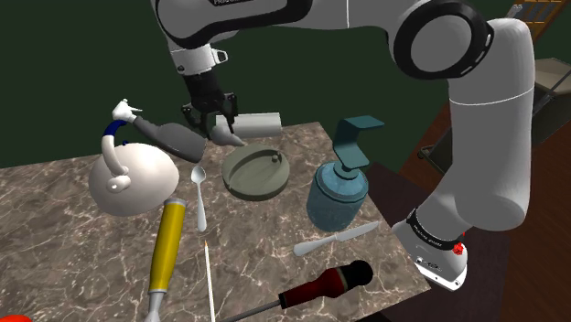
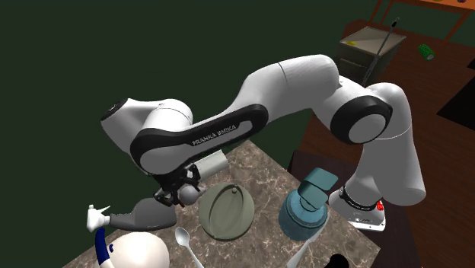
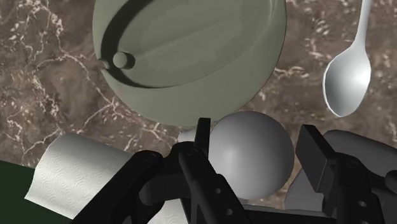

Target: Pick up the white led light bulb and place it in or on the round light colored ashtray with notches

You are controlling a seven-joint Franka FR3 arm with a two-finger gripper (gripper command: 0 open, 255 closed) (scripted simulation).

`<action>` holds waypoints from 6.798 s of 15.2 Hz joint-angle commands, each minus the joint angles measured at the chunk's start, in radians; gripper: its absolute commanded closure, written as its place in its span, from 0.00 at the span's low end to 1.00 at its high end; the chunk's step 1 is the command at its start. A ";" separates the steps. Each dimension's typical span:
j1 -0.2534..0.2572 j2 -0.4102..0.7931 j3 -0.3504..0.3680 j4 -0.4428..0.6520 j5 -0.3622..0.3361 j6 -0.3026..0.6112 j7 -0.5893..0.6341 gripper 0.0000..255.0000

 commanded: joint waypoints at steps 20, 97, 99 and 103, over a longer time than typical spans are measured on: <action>-0.020 -0.370 0.065 -0.502 -0.002 0.230 -0.147 0.00; -0.015 -0.625 0.113 -0.928 -0.134 0.573 -0.448 0.00; 0.000 -0.714 0.123 -0.989 -0.116 0.562 -0.454 0.00; 0.001 -0.715 0.124 -1.026 -0.125 0.599 -0.447 0.00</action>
